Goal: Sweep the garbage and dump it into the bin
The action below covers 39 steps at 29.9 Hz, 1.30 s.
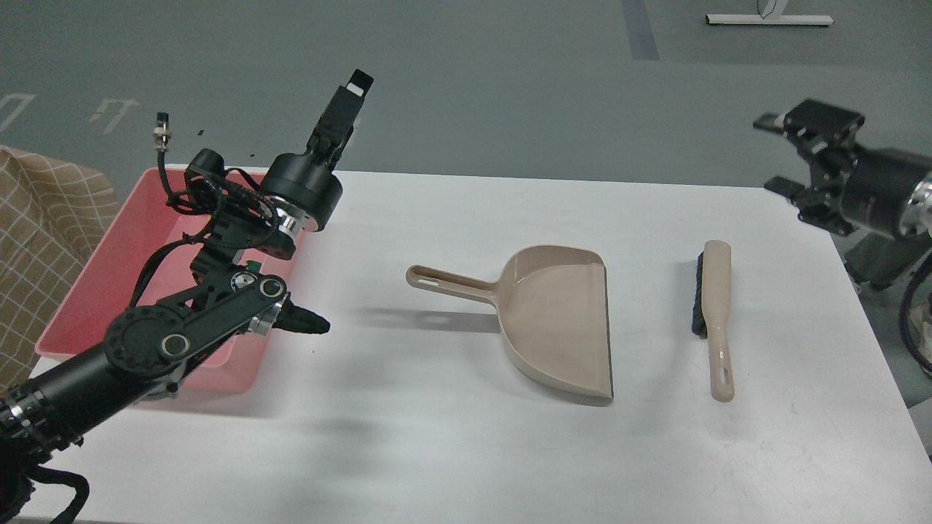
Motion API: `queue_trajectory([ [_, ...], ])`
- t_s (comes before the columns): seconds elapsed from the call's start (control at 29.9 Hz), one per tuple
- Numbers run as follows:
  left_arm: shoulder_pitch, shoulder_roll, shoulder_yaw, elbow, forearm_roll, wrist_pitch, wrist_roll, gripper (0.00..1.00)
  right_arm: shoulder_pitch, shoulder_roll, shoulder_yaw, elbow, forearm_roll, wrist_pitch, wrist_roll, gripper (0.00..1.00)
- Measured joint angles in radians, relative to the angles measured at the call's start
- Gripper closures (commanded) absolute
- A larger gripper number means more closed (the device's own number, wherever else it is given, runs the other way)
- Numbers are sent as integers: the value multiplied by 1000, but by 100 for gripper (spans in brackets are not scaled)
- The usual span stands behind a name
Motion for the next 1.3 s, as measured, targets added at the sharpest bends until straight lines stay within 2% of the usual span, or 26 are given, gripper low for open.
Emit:
queue_trajectory([
  [0.07, -36, -6, -27, -40, -80, -37, 2, 1, 32, 57, 48, -7, 53, 0, 0, 3],
  [0.3, -95, -123, -192, -90, -402, -207, 2, 1, 126, 430, 223, -7, 79, 0, 0, 5],
  [0.4, -98, -170, -273, -86, -431, -364, 2, 1, 159, 554, 261, -2, 79, 0, 0, 5],
  [0.47, -95, -201, -342, -62, -450, -471, 2, 1, 172, 585, 286, 2, 79, 0, 0, 6],
  [0.53, -94, -231, -400, -28, -473, -523, 2, 1, 181, 595, 308, 6, 79, 0, 0, 6],
  [0.67, -94, -284, -473, 50, -515, -552, 3, 1, 191, 598, 327, 8, 79, 0, 0, 4],
  [0.8, -86, -318, -482, 67, -523, -564, 4, 1, 186, 598, 329, 8, 77, 0, 0, 4],
  [0.94, -88, -363, -488, 128, -555, -568, 9, 1, 180, 598, 329, 0, 77, -55, 1, 4],
  [1.04, -94, -401, -509, 187, -593, -569, 11, 1, 173, 598, 321, 0, 77, -103, 24, 4],
  [1.3, -88, -447, -537, 211, -608, -615, 4, 1, 129, 598, 284, 4, 77, -120, 55, 4],
])
